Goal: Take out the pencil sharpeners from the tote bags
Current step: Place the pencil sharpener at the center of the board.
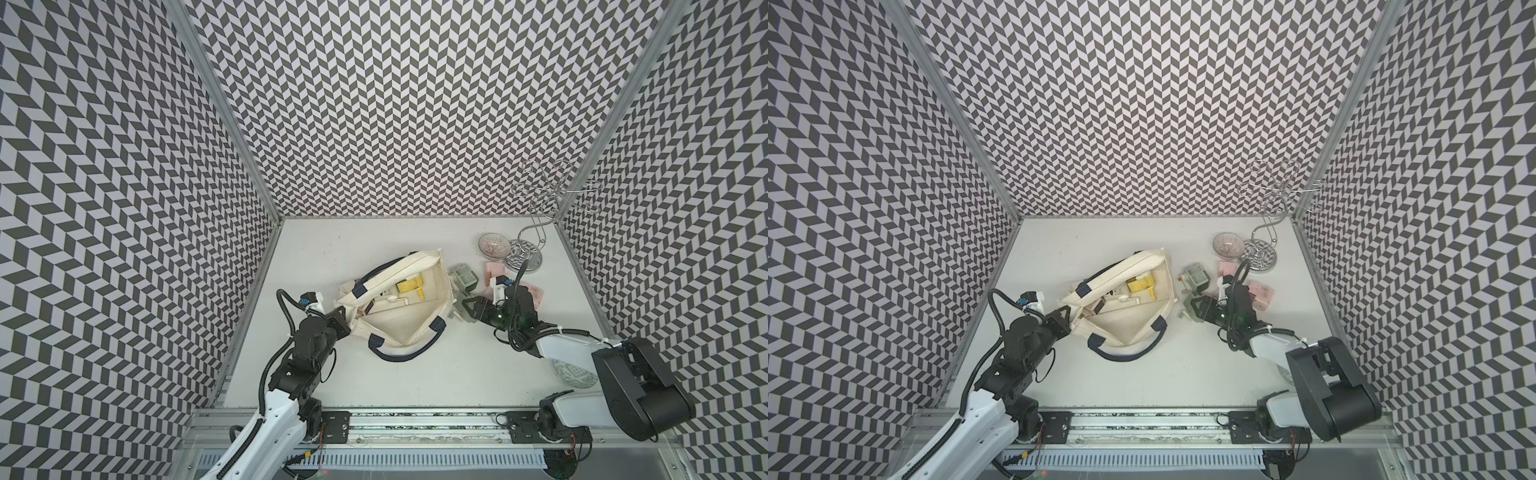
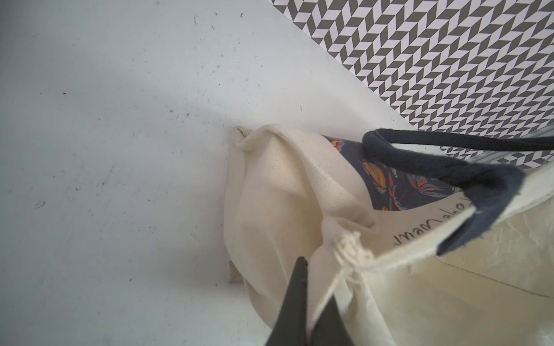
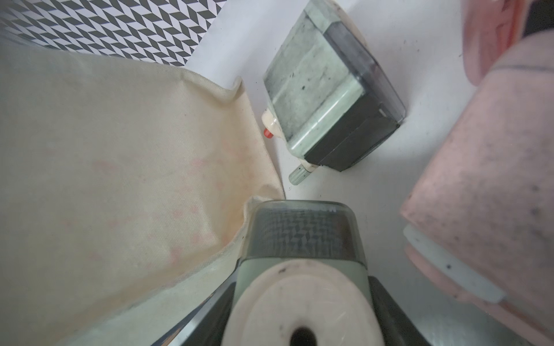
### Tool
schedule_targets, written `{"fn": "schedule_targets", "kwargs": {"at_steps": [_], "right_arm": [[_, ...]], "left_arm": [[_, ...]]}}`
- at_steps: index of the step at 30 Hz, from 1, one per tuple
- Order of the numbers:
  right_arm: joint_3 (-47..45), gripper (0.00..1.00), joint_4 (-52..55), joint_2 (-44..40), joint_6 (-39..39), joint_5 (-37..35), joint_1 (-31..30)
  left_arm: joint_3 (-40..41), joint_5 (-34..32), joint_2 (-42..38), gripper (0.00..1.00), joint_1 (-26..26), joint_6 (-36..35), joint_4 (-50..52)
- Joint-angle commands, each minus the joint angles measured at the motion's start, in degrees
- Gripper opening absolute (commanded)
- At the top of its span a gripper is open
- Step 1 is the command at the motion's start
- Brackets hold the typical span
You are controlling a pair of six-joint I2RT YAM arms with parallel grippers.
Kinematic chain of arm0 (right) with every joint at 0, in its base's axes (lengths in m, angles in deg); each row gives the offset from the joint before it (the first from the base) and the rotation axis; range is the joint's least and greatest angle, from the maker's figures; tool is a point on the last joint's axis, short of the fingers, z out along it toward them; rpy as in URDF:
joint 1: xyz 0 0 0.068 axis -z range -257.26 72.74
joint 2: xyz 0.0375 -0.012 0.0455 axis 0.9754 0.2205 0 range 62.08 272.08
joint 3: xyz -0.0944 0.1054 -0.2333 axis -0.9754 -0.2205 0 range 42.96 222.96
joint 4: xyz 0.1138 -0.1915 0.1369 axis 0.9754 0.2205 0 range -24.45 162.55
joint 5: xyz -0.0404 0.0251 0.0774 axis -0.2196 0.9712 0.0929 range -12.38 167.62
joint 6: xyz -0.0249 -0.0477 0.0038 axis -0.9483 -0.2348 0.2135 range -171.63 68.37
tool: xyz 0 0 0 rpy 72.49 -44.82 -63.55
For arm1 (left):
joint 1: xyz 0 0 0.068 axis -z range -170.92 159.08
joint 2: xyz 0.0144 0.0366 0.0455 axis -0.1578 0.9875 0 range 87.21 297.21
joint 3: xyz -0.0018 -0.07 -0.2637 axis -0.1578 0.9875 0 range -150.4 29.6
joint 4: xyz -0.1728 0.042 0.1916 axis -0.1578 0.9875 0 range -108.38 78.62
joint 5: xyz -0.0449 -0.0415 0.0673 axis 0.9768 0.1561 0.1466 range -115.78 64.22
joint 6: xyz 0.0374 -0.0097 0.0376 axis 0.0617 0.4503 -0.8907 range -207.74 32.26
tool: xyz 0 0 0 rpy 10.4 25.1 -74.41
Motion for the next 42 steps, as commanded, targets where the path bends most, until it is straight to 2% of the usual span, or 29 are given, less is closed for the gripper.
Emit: {"fn": "schedule_targets", "kwargs": {"at_steps": [1,5,10,14,16,20,24,28,33,36,40,42], "right_arm": [[-0.5,0.68,3.6,1.1,-0.9,0.1,0.5],[-0.4,0.76,6.6,-0.1,-2.3,-1.1,0.4],[0.0,0.78,10.3,-3.6,-3.2,-3.1,0.4],[-0.2,0.55,10.1,-7.0,-3.2,-4.3,0.6],[-1.1,0.49,7.4,-7.3,-2.5,-1.6,0.6],[-2.8,0.48,0.9,-4.9,-0.5,5.9,0.6],[-4.5,0.48,-5.4,-1.1,2.1,10.0,0.6],[-4.7,0.5,-8.0,2.7,3.2,12.2,0.9],[-4.2,0.7,-5.0,3.5,2.6,10.7,1.9],[-3.7,0.77,-2.3,2.9,1.4,9.2,2.2],[-3.3,0.78,0.0,1.9,0.0,8.1,2.6],[-3.9,0.67,-0.6,1.3,-0.1,8.4,2.9]], "left_arm": [[0.4,-3.4,-0.3,0.0,-0.1,-0.5,3.5],[0.4,-3.1,0.0,0.0,-0.1,-0.5,2.5],[0.4,-2.8,1.0,0.0,-0.1,-0.5,2.2],[0.6,-2.6,1.3,0.0,-0.1,-0.5,1.8],[0.7,-2.6,1.3,0.0,-0.1,-0.3,1.6],[0.5,-2.5,1.2,0.0,-0.1,-0.3,1.8],[0.5,-2.6,0.9,0.0,-0.1,-0.3,2.2],[0.5,-2.6,0.6,0.0,0.0,-0.3,2.4],[0.6,-2.6,0.6,0.0,0.0,-0.3,2.3],[0.8,-3.2,1.0,0.0,0.0,-0.5,1.8],[0.8,-3.9,2.1,0.0,0.0,-1.1,1.1],[0.8,-3.9,2.6,0.0,0.0,-1.3,0.9]]}}
